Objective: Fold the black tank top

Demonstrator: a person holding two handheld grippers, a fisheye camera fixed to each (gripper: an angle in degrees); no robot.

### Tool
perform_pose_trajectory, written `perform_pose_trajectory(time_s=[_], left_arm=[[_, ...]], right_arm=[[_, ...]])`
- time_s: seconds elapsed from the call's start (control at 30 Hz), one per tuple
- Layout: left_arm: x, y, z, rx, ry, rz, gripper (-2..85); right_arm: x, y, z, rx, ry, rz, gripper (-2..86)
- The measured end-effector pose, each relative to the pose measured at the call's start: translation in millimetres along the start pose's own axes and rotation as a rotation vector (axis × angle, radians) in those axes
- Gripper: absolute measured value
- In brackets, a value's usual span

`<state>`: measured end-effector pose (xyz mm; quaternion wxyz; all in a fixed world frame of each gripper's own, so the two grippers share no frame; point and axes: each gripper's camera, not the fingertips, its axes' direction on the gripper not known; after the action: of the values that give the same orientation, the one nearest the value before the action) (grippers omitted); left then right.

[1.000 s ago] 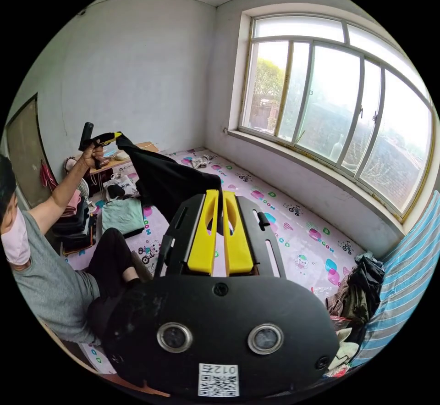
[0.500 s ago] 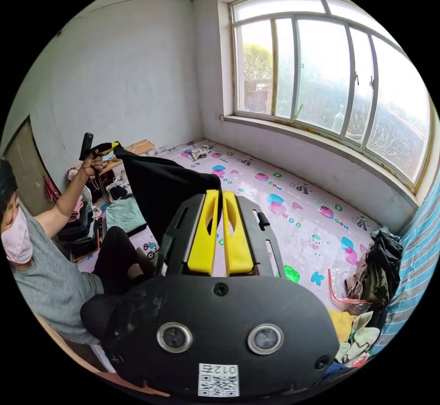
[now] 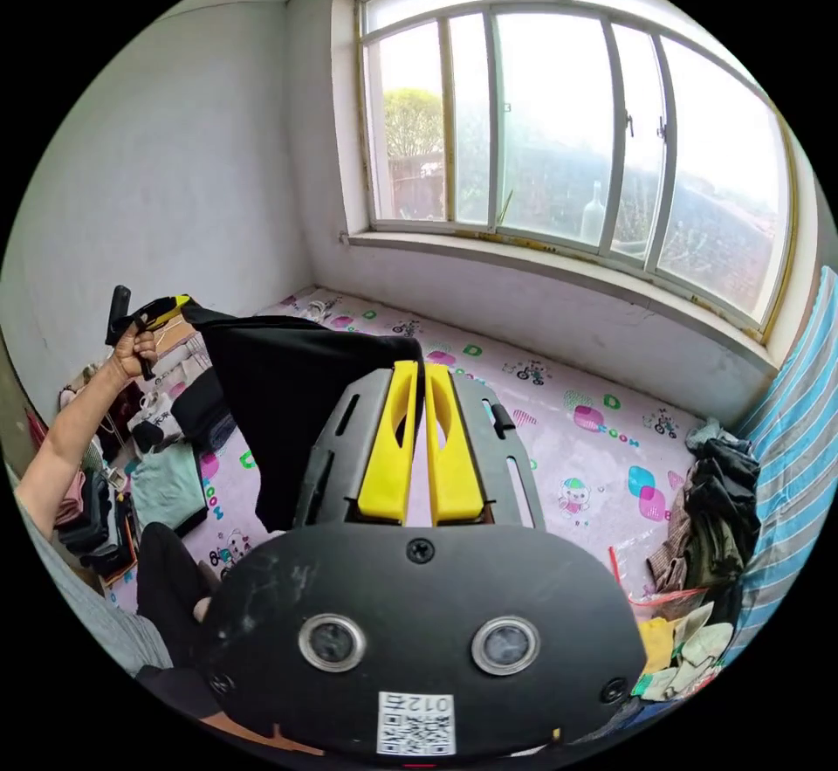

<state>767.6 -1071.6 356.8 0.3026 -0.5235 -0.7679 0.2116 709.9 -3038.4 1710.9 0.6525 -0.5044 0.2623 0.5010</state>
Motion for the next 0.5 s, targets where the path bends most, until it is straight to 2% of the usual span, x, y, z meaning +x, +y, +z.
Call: perform_pose_trajectory(time_s=[0.07,0.23,0.33,0.5], left_arm=[[13.6,-24.6,-2.8,0.032,0.003,0.053,0.5],[19.8,-42.7,-0.2,-0.021,0.01,0.134,0.4],[-7.9,-19.8,22.2,-0.125,0.027,0.086,0.4],[-90.6,73.1,102.0,-0.408,0.001,-0.125,0.4]], right_arm=[[16.4,-62.6,-46.7,0.079,0.02,-0.043,-0.4],[69.1,-117.9,-98.5,0.099,-0.038,-0.117,-0.8],[117.9,-104.6,-84.1,0.039,-0.089,-0.111,-0.9],[205.0,-21.3,0.1,-0.188,-0.201,-0.051,-0.9]])
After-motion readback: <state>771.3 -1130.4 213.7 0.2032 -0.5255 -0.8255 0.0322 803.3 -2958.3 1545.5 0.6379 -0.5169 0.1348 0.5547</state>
